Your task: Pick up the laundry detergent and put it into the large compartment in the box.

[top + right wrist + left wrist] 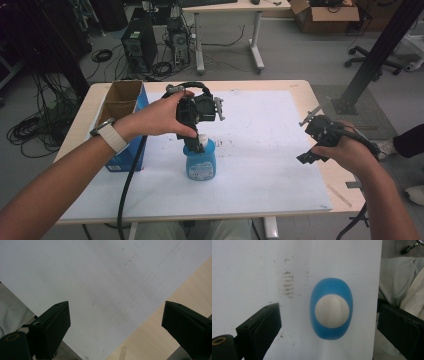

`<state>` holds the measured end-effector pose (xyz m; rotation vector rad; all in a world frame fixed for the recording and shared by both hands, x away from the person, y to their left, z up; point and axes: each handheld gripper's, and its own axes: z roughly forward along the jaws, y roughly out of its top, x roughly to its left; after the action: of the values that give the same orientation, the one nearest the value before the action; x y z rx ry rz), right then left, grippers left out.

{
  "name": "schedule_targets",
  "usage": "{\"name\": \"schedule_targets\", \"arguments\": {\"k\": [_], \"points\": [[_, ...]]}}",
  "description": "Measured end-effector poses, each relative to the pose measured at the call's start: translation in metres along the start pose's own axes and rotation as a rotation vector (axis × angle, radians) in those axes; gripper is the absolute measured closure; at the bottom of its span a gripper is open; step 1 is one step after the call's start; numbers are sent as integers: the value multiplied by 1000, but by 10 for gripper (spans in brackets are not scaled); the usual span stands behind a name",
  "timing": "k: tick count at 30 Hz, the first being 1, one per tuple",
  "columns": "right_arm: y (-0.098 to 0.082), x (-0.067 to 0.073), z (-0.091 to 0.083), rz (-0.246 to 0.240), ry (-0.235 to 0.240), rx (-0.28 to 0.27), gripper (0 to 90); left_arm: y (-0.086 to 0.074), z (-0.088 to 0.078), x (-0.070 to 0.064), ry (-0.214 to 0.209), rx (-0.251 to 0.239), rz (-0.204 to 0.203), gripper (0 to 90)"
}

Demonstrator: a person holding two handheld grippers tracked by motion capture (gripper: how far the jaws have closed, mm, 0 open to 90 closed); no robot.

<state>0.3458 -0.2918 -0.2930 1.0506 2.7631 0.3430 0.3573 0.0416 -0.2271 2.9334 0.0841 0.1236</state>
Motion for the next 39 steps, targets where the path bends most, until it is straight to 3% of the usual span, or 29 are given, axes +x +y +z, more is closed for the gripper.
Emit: {"name": "schedule_targets", "arguments": {"k": [39], "points": [[3, 0, 7, -7, 9, 4, 81, -2, 43, -5, -27, 26, 4, 59]]}}
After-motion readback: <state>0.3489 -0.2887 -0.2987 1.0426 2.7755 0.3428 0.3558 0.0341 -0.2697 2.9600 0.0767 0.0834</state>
